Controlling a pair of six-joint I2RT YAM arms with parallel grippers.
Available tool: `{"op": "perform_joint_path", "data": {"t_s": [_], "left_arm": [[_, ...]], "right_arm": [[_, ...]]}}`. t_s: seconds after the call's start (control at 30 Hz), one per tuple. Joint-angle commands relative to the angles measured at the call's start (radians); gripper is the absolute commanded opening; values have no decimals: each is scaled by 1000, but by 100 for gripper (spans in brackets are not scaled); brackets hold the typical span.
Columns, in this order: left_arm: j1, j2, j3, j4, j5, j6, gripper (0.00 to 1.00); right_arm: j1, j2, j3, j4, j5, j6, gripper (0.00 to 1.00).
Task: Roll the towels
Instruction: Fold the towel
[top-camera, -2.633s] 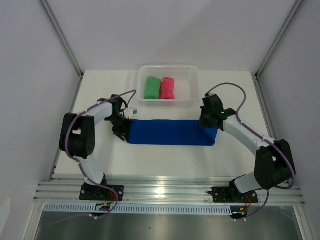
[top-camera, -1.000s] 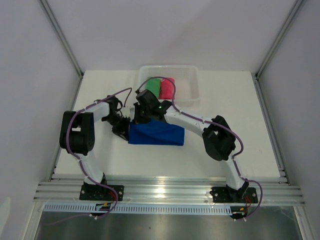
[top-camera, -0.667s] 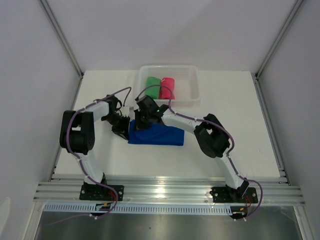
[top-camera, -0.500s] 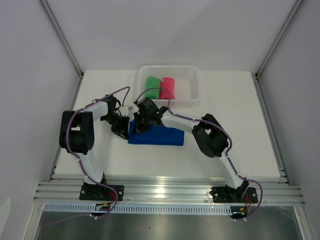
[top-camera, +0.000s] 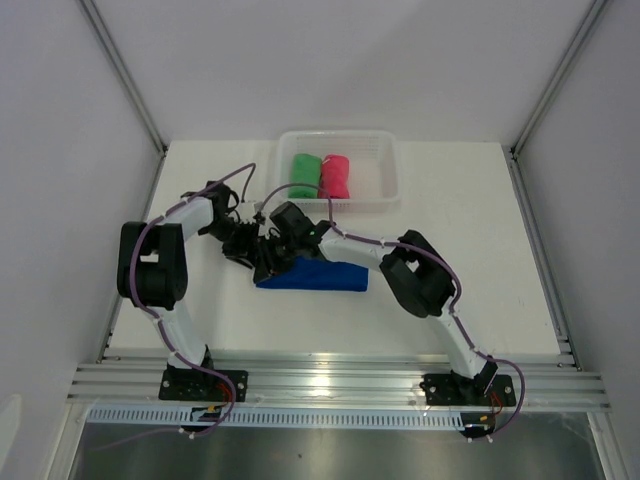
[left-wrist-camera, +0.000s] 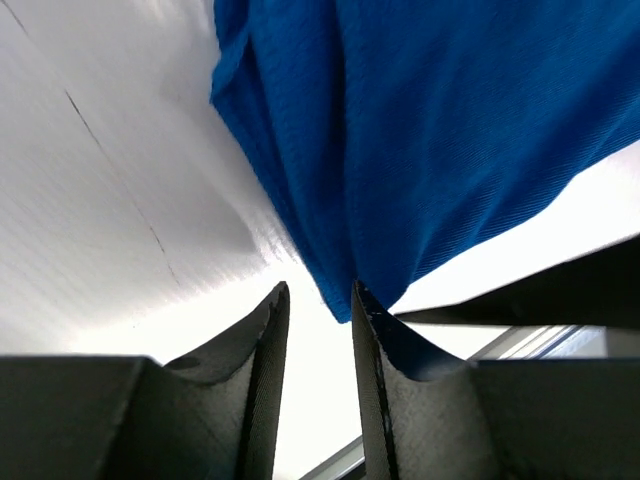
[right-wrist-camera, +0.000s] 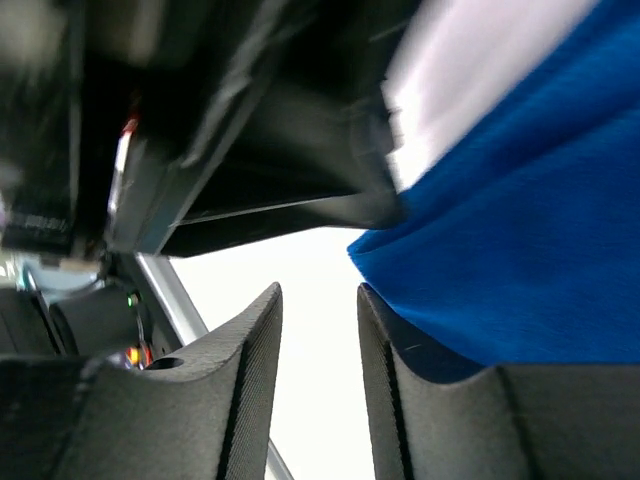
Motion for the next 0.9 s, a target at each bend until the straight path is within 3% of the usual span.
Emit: {"op": "perform_joint_path", "data": {"t_s": [0.0, 0.17, 0.33, 0.53, 0.87], "left_arm": [[0, -23, 46, -3, 59, -27, 35], [-23, -32, 33, -11, 36, -21, 38], [-55, -51, -12, -29, 8, -1, 38], [-96, -77, -58, 1, -32, 4, 38], [-112, -92, -69, 20, -52, 24, 36]], "right_arm": [[6, -103, -21, 54, -55, -98, 40], [-43, -318, -168, 45, 49, -164, 41], [-210, -505, -357, -51, 215, -165, 41], [-427, -566, -533, -15, 278, -132, 41], [-532, -476, -589, 88, 286, -87, 41]]}}
